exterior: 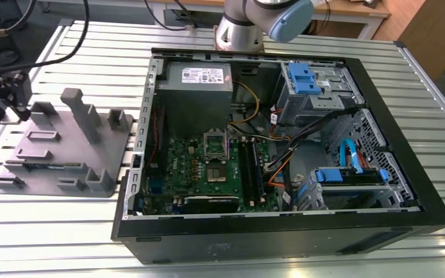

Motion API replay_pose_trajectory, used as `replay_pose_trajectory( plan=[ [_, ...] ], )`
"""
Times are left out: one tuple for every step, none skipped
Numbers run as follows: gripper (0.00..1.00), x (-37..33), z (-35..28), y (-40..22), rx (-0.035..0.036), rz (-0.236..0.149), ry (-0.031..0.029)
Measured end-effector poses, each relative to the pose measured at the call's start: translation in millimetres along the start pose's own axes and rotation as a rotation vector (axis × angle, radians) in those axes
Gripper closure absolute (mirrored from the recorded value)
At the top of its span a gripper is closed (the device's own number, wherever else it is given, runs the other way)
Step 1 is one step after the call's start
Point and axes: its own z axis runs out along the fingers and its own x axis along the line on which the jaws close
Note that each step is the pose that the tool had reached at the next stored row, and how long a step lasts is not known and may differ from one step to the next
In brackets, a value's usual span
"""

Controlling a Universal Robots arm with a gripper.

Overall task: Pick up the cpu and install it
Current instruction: 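Pick up the cpu and move it towards the insertion slot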

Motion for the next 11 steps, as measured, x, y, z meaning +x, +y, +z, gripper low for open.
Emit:
replay_pose_trajectory(
  plan=[
    [0.53, -0.1, -4.5, 0.1, 0.0000, 0.000, 0.0001],
    [0.53, -0.1, -8.9, 0.3, 0.0000, 0.000, 0.0000],
    [0.53, -0.2, -13.9, 0.5, 0.0000, 0.000, 0.0001],
    [0.53, -0.2, -18.4, 0.6, 0.0001, 0.000, 0.0002],
    [0.53, -0.3, -22.9, 0.8, 0.0001, 0.000, 0.0001],
    [0.53, -0.4, -27.4, 0.9, 0.0000, 0.000, 0.0000],
    [0.53, -0.4, -31.9, 1.1, 0.0001, 0.000, 0.0001],
    [0.53, -0.5, -36.3, 1.2, 0.0000, 0.000, 0.0000],
    [0.53, -0.5, -40.9, 1.4, 0.0001, 0.000, 0.0001],
    [0.53, -0.6, -45.8, 1.5, 0.0001, 0.000, 0.0002],
    [0.53, -0.7, -50.2, 1.7, 0.0000, 0.000, -0.0001]
  ],
)
